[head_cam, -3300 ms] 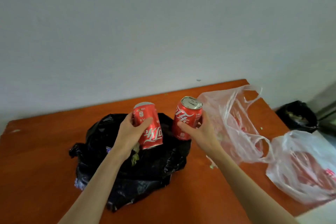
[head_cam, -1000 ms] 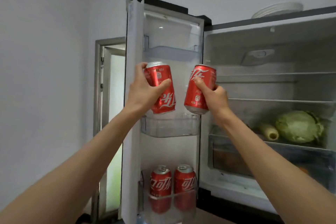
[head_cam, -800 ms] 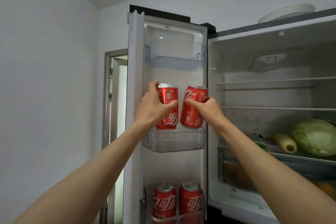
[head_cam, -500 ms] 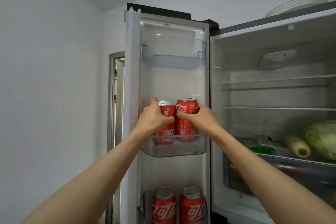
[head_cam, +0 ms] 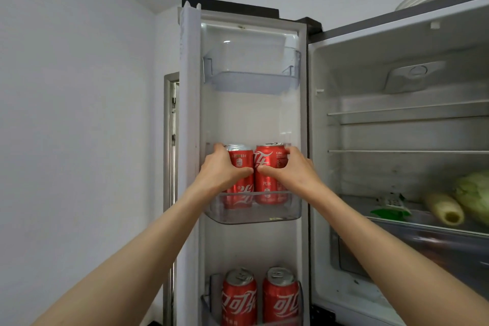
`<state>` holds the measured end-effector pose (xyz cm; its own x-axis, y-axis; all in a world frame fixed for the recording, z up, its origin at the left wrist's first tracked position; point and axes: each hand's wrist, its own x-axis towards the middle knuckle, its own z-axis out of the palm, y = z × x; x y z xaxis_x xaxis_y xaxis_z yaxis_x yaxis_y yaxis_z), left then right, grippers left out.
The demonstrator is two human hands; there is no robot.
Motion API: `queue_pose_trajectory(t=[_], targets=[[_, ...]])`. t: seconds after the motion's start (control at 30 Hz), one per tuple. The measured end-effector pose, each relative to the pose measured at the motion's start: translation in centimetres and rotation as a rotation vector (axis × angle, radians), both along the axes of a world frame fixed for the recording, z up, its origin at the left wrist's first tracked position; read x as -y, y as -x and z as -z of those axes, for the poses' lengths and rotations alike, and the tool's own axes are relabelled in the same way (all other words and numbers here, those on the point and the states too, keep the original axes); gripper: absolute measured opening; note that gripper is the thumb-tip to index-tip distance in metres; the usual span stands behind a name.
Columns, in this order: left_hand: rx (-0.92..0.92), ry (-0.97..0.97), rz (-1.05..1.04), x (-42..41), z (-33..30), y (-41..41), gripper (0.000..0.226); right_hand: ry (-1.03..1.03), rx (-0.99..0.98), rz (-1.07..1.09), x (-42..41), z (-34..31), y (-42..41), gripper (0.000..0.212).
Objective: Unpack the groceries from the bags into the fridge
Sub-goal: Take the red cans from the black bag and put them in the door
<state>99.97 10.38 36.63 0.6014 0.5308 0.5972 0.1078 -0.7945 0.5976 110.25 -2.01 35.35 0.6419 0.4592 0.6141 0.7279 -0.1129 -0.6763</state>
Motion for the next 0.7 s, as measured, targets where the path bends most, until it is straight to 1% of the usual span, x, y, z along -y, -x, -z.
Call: queue_pose_trajectory(t=[0.27, 0.43, 0.5, 0.57, 0.67, 0.7], targets=[[0.030, -0.103, -0.108, 0.7, 0.1, 0.3, 0.059, -0.003, 0.032, 0.008, 0.6, 0.5, 0.6, 0.072], [0.053, -0.124, -0.107, 1.0, 0.0, 0.9, 0.049, 0.021, 0.033, -0.001, 0.8, 0.6, 0.6, 0.078], [0.070, -0.135, -0.097, 1.1, 0.2, 1.2, 0.047, 0.025, 0.029, -0.021, 1.0, 0.6, 0.7, 0.075], [0.086, -0.150, -0.078, 1.2, 0.5, 1.6, 0.043, 0.003, 0.020, -0.035, 1.3, 0.6, 0.9, 0.065], [0.108, -0.193, -0.052, 1.6, 1.1, 2.4, 0.057, -0.015, 0.025, -0.024, 1.6, 0.9, 1.0, 0.059], [0.115, -0.211, -0.048, 1.8, 1.2, 2.7, 0.058, -0.019, 0.025, -0.020, 1.6, 0.9, 1.0, 0.059]])
